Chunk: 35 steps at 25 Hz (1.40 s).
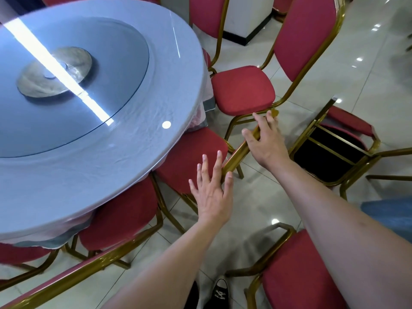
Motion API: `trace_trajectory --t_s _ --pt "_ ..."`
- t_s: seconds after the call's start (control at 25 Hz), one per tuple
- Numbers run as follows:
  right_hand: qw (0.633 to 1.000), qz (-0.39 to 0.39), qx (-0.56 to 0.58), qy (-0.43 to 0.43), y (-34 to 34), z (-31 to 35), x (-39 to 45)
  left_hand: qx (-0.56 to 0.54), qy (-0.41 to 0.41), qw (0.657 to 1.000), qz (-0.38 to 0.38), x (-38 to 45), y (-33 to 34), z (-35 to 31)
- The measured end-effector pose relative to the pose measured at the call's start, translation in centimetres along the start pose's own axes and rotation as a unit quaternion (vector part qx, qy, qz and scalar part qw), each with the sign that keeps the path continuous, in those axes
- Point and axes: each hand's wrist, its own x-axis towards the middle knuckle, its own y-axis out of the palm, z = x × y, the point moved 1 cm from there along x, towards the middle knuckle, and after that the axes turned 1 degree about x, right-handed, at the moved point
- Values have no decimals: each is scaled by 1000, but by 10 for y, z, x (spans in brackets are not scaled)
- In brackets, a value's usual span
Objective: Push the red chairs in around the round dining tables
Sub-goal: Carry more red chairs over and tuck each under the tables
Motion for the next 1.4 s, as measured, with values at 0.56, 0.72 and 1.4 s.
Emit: trace_trajectory --t_s 0.56,0.72,1.4 --pt "976 1 -203 -77 -28 25 9 85 50 993 64 48 -90 -17" --pt "974 -7 -205 -98 -38 51 25 81 56 994 52 75 -113 -27" --pt "975 24 -185 -123 -80 65 60 104 48 993 39 131 -148 -69"
